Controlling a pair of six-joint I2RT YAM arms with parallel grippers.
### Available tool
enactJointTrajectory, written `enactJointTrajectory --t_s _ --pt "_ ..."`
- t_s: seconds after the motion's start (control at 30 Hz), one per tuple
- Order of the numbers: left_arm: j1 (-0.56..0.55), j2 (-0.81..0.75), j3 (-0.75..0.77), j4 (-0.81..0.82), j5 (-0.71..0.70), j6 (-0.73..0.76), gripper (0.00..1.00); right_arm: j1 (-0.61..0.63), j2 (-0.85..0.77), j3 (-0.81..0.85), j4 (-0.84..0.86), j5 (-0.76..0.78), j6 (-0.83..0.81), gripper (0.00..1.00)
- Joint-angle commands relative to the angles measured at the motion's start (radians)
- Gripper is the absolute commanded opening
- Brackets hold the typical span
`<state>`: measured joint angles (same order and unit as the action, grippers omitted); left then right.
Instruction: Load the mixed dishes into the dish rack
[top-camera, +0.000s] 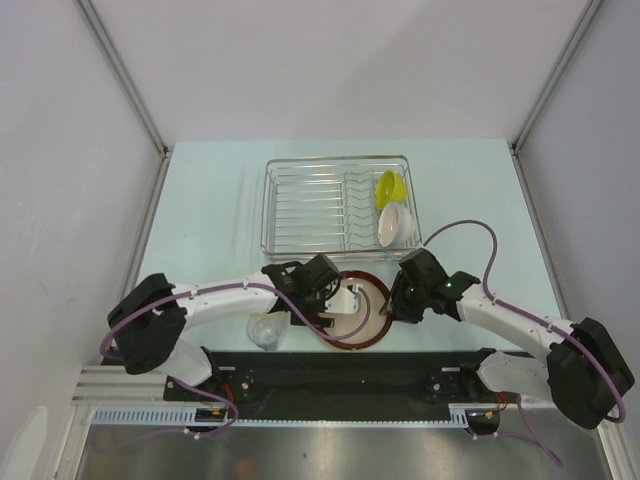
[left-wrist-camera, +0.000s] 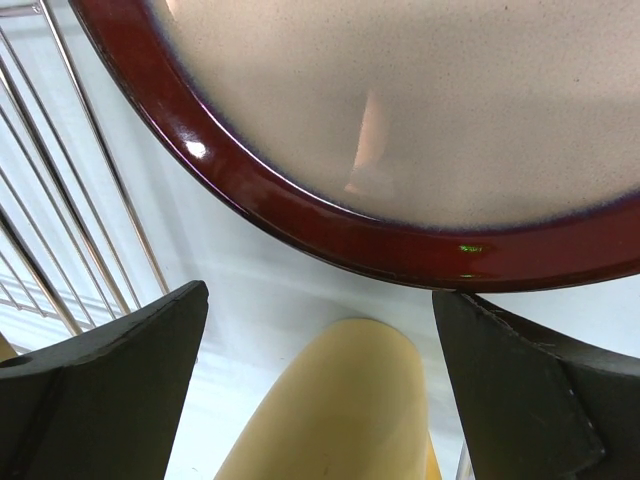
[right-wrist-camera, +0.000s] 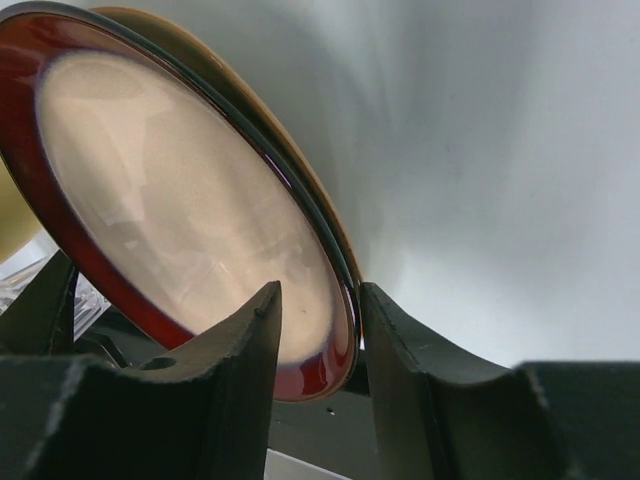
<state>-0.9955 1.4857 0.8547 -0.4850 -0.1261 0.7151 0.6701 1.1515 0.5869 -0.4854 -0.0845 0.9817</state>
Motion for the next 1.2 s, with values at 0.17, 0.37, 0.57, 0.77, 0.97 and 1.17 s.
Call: enactJointTrajectory --t_s 0.17,0.37,0.57,0.77,0.97,1.17 --pt "-0.040 0.044 0.076 0.100 0.043 -0.036 1.00 -0.033 -0.064 -0.004 0.097 -0.138 0.008 0.37" --pt "-0.060 0.070 0.093 0.125 0.049 -0.048 1.00 -0.044 -0.144 -0.004 0.093 -0.161 0.011 0.38" --pt "-0.071 0.068 0.101 0.135 0.046 -0.052 1.00 -0.017 -0.075 -0.006 0.157 -0.182 0.009 0.37" --pt "-0.072 0.071 0.118 0.145 0.052 -0.059 1.00 0.002 0.057 -0.004 0.297 -0.241 0.018 0.31" --pt "-0.078 0.090 0.138 0.146 0.056 -0.062 1.00 0.014 0.099 -0.004 0.386 -0.265 0.034 0.31" --pt "-0.084 0.105 0.148 0.152 0.054 -0.062 1.00 -0.012 0.004 -0.004 0.334 -0.255 0.029 0.34"
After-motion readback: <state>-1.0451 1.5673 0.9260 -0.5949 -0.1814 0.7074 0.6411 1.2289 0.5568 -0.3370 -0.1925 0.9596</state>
